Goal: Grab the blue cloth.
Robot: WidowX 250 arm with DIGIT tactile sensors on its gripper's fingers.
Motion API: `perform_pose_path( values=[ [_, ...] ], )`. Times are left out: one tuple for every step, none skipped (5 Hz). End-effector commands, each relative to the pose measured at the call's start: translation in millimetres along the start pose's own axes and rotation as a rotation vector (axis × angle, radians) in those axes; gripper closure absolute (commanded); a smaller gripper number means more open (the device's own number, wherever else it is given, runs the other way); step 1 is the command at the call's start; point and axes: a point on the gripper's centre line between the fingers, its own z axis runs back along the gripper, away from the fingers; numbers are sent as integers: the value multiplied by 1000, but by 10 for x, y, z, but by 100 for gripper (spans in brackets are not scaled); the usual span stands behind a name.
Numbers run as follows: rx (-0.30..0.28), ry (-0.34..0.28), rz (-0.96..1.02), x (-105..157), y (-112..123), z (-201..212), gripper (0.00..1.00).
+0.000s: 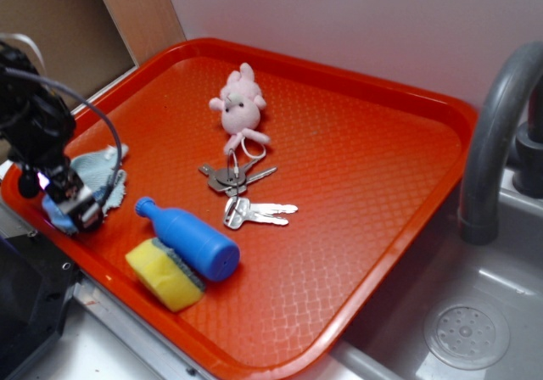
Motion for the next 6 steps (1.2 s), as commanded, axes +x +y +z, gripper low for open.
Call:
perform_pose_path(
  values=[
    [-3, -24, 18, 85, 73, 27, 100],
    [-51, -17, 47, 191, 131, 16, 100],
    [-68, -39, 100, 421, 195, 280, 100],
    [-15, -146, 139, 752, -99, 828, 100],
    [-36, -191, 205, 912, -288, 1366, 100],
    [-58, -182, 270, 893, -172, 1866, 100]
  ],
)
